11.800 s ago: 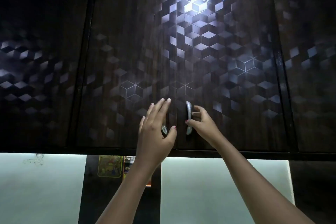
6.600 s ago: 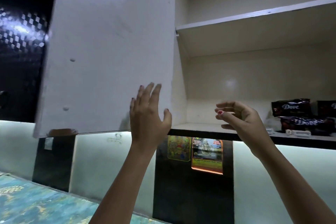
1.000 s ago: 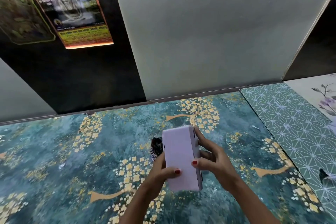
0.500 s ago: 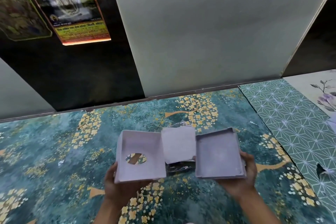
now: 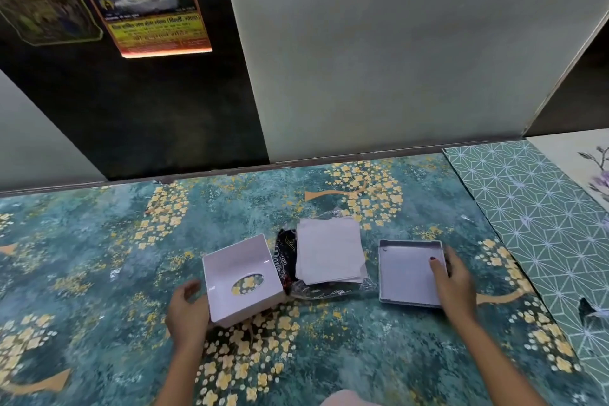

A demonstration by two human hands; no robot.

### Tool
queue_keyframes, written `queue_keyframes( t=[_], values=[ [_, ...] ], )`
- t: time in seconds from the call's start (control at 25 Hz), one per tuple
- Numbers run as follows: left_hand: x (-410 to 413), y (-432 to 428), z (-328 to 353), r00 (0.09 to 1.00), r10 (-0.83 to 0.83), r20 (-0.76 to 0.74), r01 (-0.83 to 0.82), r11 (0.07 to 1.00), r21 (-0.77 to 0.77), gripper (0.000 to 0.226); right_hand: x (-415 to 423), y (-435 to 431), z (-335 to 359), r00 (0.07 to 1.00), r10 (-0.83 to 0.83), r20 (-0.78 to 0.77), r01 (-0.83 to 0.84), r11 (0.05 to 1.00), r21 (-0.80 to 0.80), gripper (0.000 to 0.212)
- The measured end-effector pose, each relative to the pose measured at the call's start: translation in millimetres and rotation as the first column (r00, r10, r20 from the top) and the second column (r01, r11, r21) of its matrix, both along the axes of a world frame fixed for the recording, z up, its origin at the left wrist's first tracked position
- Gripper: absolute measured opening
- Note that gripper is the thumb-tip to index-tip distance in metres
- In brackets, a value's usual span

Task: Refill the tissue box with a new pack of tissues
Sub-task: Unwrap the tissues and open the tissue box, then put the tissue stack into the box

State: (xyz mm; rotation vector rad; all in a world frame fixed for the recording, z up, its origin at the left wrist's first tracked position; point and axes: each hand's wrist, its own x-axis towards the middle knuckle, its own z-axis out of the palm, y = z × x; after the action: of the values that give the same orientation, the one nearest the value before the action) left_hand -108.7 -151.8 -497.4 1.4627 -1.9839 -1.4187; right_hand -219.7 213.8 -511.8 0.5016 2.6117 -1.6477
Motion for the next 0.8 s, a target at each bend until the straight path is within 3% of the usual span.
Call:
queue_keyframes(
  t=[0.12, 0.2, 0.24, 0.32, 0.44, 0.6, 0.8],
  values=[
    [-5, 6, 17, 0.992, -0.104, -0.067, 0.077, 0.943, -0.324, 0.034, 4, -10, 0, 0.979, 0.178, -0.101, -0.137, 0.936, 0.325, 0.053],
    [-16, 24, 30, 0.939, -0.324, -0.115, 0.226, 0.834, -0.504, 0.033, 7, -20, 3, 0.951, 0.261, -0.165, -0.172, 0.892, 0.419, 0.049],
    [-23, 38, 36, 0.886, -0.447, -0.126, 0.333, 0.801, -0.498, 0.031, 8, -26, 4, 0.935, 0.304, -0.182, -0.205, 0.883, 0.423, 0.047],
    [-41, 67, 39, 0.749, -0.656, -0.092, 0.582, 0.718, -0.382, 0.029, 13, -44, 10, 0.902, 0.394, -0.176, -0.318, 0.883, 0.345, 0.045],
    [-80, 99, 21, 0.610, -0.777, 0.156, 0.790, 0.581, -0.198, 0.038, 13, -71, 13, 0.840, 0.536, -0.090, -0.506, 0.831, 0.229, 0.052],
    [-112, 121, 15, 0.620, -0.636, 0.460, 0.732, 0.680, -0.048, 0.068, 5, -86, 15, 0.809, 0.582, 0.081, -0.588, 0.797, 0.141, 0.066],
    [-121, 128, 10, 0.738, -0.562, 0.374, 0.522, 0.826, 0.210, 0.081, 8, -90, 19, 0.809, 0.571, 0.140, -0.587, 0.801, 0.122, 0.067]
  ],
)
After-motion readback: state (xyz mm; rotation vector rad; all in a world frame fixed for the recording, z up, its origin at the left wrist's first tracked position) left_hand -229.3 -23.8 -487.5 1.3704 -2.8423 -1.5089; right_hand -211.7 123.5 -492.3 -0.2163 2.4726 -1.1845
